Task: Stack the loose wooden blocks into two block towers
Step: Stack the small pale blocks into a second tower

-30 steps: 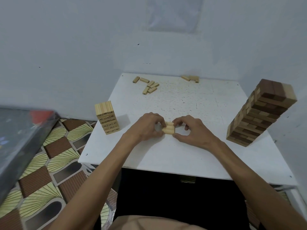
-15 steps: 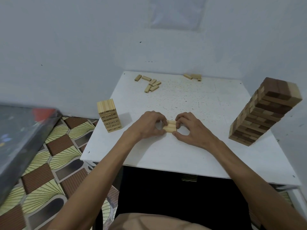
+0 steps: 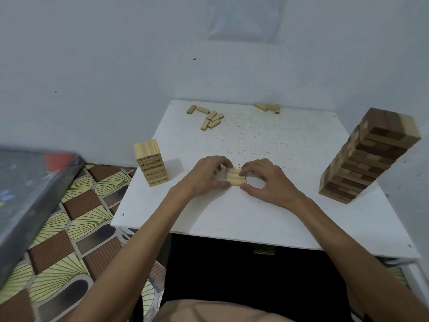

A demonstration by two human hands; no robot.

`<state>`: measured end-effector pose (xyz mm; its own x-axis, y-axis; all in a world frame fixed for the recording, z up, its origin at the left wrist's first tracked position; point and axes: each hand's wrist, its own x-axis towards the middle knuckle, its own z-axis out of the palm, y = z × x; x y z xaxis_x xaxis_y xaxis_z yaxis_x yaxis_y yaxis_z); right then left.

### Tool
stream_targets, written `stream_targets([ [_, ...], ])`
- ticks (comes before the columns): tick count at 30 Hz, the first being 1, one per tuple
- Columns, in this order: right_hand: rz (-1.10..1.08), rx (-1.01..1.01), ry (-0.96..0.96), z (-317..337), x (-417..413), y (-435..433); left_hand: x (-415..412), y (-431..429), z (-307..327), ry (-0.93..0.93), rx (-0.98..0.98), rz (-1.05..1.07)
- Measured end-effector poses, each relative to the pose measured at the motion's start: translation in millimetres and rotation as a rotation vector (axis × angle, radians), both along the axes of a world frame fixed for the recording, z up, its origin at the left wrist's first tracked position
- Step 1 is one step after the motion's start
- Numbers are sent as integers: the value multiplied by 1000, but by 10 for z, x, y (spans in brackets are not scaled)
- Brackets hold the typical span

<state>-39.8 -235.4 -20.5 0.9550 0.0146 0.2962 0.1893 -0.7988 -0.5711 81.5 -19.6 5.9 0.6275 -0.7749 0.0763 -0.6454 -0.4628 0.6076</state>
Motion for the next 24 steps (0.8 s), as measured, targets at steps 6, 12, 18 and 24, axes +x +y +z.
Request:
stream_targets([
  [6,-49,72,257,211,60,0,45,-62,78,6,161,-42],
  [12,-72,-18,448,394,215,43,77,-168,190,20,269,-69],
  [18,-74,-75,554,486,302,116,65,-227,219,27,333,-63],
  [24,-38,-133,609,551,318,113,71,-229,244,29,359,-68],
])
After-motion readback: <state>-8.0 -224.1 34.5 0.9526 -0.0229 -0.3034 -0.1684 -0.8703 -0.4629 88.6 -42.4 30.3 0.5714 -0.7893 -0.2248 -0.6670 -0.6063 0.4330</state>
